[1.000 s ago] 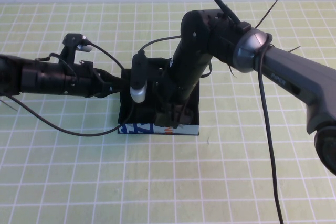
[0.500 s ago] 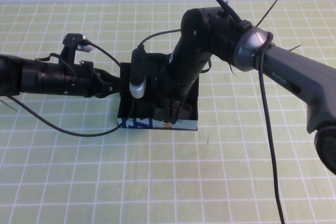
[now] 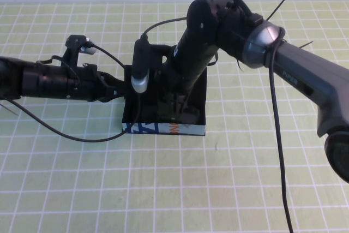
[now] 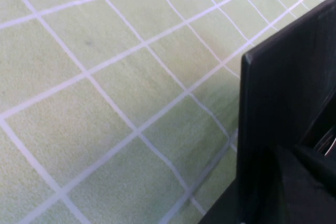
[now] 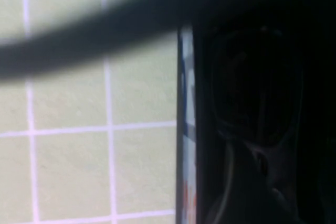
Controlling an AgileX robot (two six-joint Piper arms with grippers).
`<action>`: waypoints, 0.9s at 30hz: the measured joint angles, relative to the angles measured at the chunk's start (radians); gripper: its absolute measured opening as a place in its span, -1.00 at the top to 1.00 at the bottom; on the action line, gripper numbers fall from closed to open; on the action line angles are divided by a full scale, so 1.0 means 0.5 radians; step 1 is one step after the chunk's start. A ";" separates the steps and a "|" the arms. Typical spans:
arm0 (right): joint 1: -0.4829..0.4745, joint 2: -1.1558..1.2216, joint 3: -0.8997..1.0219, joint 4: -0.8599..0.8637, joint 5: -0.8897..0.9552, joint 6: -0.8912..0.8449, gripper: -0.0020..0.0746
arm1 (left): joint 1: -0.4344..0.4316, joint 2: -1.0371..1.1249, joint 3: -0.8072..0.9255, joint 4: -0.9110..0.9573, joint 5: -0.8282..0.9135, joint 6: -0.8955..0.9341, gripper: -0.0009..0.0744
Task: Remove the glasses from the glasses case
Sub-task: Pick up the glasses from the glasses case
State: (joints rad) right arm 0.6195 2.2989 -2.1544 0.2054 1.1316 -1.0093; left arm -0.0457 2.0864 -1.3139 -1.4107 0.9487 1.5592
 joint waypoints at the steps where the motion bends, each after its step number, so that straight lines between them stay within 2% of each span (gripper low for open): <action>1: 0.000 0.010 0.000 -0.020 -0.007 0.000 0.23 | 0.000 0.000 0.000 0.000 0.000 0.000 0.99; 7: 0.000 0.058 0.000 -0.101 -0.038 0.005 0.23 | 0.000 0.000 0.000 0.008 0.000 0.000 0.99; 27: -0.004 0.116 0.000 -0.070 -0.043 0.005 0.23 | 0.000 0.000 0.000 0.008 0.000 0.000 0.99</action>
State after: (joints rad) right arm 0.6178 2.3568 -2.1544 0.1703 1.1101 -1.0070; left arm -0.0457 2.0864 -1.3139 -1.4070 0.9487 1.5592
